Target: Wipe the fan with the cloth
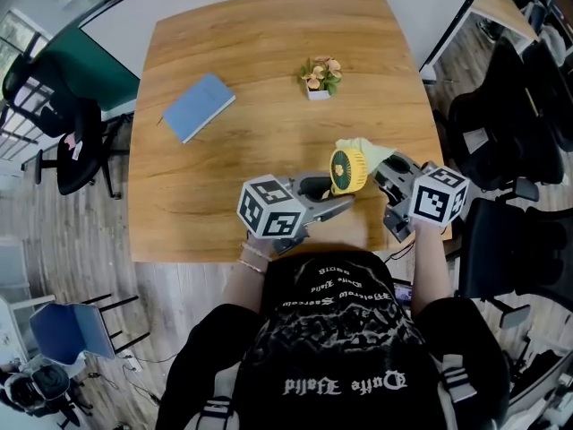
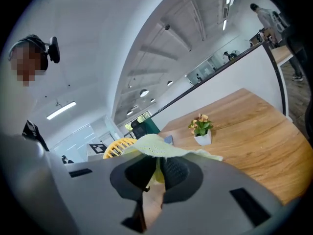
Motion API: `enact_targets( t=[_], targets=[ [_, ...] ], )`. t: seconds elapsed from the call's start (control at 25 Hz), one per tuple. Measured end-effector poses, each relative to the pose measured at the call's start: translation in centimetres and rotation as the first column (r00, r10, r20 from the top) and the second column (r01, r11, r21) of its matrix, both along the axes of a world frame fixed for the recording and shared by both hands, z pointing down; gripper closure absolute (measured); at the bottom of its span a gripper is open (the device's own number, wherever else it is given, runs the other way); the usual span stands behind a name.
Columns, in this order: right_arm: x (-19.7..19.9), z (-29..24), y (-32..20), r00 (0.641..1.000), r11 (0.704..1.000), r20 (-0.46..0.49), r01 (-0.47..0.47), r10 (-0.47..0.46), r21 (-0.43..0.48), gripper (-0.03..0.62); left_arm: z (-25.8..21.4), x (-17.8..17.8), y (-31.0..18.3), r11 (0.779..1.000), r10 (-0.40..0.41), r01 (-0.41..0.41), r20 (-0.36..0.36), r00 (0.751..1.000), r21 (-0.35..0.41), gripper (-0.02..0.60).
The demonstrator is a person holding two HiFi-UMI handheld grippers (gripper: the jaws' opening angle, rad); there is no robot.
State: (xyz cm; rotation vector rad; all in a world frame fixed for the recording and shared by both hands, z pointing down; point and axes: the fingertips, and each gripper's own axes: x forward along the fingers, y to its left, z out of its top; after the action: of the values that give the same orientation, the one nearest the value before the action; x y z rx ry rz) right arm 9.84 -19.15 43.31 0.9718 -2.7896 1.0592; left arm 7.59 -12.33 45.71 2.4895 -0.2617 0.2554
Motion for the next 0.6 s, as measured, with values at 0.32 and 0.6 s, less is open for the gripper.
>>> enact_targets(
  t=[0.32, 0.6],
  targets=[
    [-2.2, 2.1, 1.7, 0.992, 0.992, -0.023, 0.120, -0.121, -0.035, 0.562, -2.1, -0.1, -0.1, 1.000, 0.026, -0.026, -0.099, 0.995, -0.001, 0.383],
    [-3.1, 3.9, 3.7, 0.975, 0.982, -0.117, 0.183, -0.188, -0.050, 0.562, -0.2, -0.8, -1.5, 0.997, -0.071, 0.070, -0.033, 0.997, -0.037, 0.383]
  ],
)
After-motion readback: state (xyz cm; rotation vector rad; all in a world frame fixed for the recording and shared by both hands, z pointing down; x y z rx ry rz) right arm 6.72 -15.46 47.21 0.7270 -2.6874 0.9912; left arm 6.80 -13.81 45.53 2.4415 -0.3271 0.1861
